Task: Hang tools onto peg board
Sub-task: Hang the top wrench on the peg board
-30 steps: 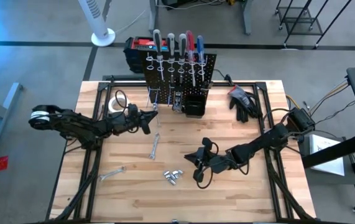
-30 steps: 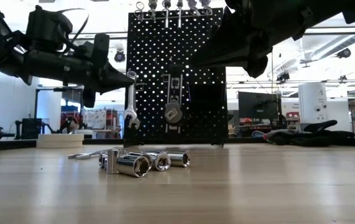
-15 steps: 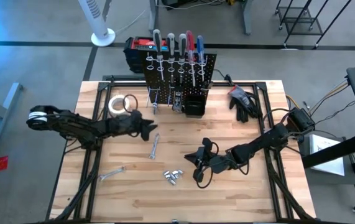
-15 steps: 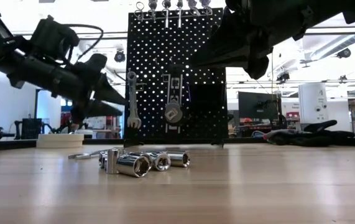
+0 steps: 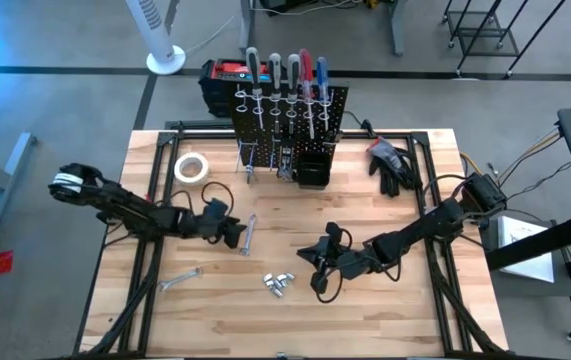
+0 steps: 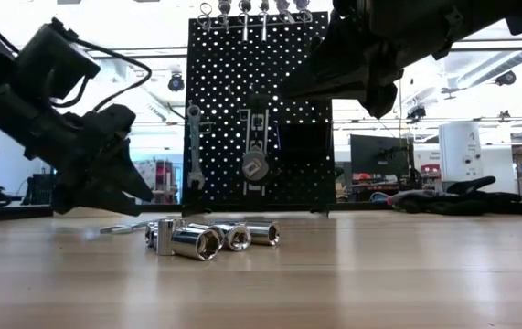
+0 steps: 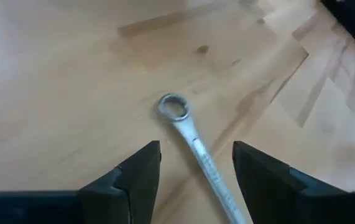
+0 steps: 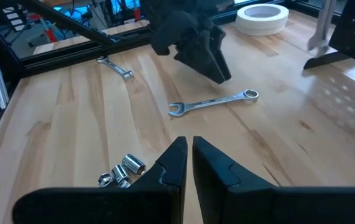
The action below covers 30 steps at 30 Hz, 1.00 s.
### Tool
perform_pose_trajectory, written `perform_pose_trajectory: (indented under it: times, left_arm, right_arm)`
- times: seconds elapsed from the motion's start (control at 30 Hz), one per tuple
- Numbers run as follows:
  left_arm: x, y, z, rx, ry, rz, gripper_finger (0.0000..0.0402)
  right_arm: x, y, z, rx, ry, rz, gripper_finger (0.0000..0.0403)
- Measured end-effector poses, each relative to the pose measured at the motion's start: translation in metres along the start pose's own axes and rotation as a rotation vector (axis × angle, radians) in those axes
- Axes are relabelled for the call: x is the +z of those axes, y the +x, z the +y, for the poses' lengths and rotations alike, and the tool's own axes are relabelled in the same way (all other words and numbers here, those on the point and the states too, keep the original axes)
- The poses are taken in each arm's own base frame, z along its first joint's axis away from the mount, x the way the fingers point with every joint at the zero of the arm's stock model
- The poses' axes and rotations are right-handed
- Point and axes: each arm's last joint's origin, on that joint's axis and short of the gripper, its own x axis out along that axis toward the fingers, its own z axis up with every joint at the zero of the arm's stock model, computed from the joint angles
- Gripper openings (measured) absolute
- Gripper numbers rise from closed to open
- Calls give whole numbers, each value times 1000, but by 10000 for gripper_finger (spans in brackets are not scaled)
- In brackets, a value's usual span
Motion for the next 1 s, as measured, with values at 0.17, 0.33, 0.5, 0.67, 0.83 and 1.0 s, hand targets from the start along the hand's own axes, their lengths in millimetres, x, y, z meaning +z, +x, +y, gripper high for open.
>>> perform_pose_trajectory:
  times: [0.17, 0.33, 0.5, 0.67, 0.83, 1.0]
  left_arm:
    - [-1, 13, -12, 41, 45, 3, 189]
    - [-7, 31, -14, 132, 46, 25, 189]
    - [-10, 43, -19, 158, 43, 34, 184]
    - [-12, 48, -22, 216, 74, 81, 135]
    - [-14, 47, -17, 265, 87, 101, 42]
    - [-16, 46, -16, 258, 98, 102, 17]
  right_arm:
    - [-1, -1, 2, 7, 6, 1, 18]
    - [-4, -5, 7, 26, -2, 4, 18]
    - [-5, -7, 10, 37, -7, 7, 18]
    - [-5, -7, 11, 38, -7, 6, 18]
    - [-6, -9, 12, 43, -9, 7, 18]
    - [-7, -10, 14, 50, -13, 9, 18]
